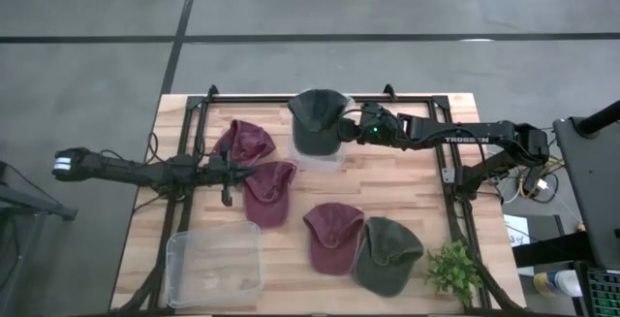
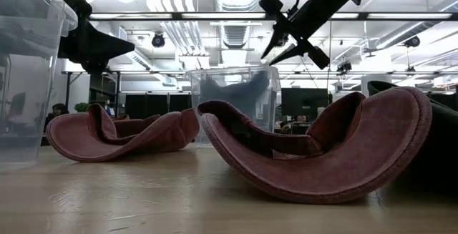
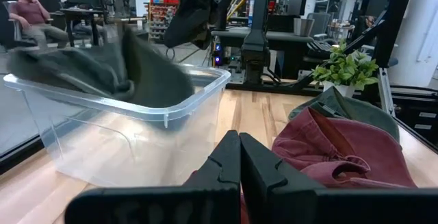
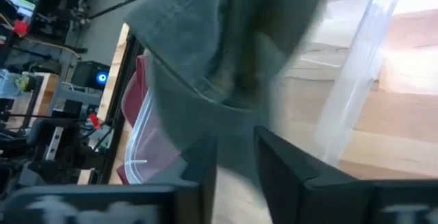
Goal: Pick and place caps into container
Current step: Put the green cap into the top transparent container
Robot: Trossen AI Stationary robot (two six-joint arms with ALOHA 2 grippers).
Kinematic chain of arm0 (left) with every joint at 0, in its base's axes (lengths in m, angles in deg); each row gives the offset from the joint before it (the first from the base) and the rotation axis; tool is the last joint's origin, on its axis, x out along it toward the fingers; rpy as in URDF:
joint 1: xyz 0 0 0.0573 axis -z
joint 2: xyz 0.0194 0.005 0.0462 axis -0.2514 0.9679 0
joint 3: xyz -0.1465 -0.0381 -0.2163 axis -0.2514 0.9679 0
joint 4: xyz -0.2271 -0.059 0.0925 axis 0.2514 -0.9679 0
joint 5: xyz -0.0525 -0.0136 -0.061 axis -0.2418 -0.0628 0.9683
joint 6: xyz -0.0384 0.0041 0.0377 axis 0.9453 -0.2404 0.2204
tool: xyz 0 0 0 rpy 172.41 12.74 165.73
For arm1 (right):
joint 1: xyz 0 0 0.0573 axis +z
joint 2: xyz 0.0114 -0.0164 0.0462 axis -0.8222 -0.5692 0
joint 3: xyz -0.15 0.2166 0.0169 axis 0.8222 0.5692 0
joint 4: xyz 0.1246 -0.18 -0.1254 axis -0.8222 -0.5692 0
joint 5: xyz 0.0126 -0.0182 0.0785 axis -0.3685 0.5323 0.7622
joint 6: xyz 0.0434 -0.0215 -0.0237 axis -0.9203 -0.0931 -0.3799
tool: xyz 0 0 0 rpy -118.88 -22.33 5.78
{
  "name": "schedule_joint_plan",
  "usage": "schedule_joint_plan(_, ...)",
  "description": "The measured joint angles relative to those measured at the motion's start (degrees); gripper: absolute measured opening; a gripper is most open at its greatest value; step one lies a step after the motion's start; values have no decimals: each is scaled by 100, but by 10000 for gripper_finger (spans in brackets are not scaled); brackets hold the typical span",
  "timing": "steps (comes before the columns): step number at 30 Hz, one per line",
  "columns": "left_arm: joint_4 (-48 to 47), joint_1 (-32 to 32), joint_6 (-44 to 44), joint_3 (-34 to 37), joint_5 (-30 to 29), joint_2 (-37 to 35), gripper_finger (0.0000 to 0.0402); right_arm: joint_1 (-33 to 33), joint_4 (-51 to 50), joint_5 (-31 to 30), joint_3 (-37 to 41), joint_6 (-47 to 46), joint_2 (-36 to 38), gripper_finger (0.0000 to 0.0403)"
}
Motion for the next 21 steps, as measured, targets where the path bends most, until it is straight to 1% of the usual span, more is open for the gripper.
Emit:
schedule_joint_plan(5, 1, 2, 1, -2, 0, 0, 0, -2, 22, 4, 0, 13, 23, 160)
schedule_joint_plan(10, 0, 2, 0, -2, 0, 2, 0, -15, 25, 114, -2, 207, 141, 196)
schedule_joint_plan(14, -1, 2, 0, -1, 0, 2, 0, 15, 22, 372, -22, 641, 340, 205)
schedule_joint_plan(17, -2, 4, 0, 0, 0, 2, 0, 64, -8, 773, -22, 791, 491, 203)
schedule_joint_plan(21, 0, 7, 0, -2, 0, 2, 0, 143, -119, 1332, -26, 762, 627, 196)
